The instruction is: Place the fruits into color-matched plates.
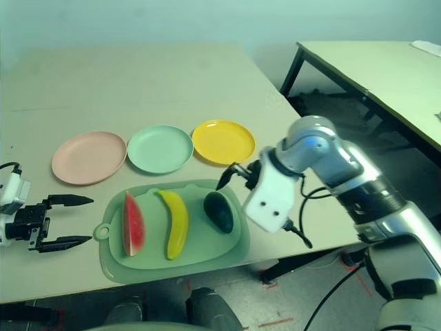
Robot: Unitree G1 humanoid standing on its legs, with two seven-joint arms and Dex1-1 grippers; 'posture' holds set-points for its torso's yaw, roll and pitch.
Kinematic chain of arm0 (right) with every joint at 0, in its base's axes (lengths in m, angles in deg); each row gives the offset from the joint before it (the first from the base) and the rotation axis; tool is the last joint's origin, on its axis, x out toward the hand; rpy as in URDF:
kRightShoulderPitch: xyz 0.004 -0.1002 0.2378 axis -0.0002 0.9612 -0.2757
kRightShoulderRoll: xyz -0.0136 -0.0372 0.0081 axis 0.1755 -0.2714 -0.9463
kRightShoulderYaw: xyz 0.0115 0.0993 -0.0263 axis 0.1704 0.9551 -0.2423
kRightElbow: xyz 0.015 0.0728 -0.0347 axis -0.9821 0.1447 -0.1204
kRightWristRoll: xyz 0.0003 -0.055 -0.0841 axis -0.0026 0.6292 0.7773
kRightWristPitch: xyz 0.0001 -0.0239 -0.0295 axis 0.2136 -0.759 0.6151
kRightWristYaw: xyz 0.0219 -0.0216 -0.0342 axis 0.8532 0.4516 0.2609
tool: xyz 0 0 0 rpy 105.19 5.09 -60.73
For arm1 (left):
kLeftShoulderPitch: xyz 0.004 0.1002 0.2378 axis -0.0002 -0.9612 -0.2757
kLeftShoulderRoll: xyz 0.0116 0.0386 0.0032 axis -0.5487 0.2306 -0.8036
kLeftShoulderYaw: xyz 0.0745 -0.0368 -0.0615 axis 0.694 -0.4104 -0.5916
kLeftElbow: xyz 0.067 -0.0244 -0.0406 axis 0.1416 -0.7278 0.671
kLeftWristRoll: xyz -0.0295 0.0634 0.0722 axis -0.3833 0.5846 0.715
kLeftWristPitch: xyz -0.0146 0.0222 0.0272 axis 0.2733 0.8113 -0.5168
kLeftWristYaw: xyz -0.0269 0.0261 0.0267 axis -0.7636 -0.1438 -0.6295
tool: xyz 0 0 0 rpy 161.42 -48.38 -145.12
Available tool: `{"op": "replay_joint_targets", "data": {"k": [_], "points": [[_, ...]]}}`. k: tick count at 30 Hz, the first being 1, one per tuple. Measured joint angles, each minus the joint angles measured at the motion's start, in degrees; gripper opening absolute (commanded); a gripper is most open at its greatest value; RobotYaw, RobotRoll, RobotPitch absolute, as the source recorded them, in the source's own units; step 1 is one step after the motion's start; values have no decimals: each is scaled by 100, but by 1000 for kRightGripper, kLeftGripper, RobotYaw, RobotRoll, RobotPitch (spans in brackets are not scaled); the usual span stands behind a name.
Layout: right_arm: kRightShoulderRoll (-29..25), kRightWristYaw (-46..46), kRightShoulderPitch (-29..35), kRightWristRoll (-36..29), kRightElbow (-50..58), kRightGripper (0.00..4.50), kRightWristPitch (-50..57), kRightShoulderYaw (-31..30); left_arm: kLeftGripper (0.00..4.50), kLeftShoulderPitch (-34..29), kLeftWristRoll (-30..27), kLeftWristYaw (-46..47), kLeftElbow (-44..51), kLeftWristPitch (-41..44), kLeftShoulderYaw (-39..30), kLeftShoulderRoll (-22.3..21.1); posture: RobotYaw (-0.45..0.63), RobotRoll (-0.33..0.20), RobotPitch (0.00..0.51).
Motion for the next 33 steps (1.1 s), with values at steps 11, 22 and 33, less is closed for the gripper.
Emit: {"op": "replay_joint_targets", "data": {"k": [11,22,33], "points": [[4,-18,-92,405,-451,4500,-507,-567,4447,-36,-63,183,374,228,-4,-16,21,0,48],[-54,-22,-656,535,-685,4500,-981,-758,4447,40,-62,159,366,278,-4,-21,25,0,50],[608,155,-714,1160,-1593,4500,-1787,-846,4447,-63,-87,167,444,394,-118,-96,55,0,60]]}}
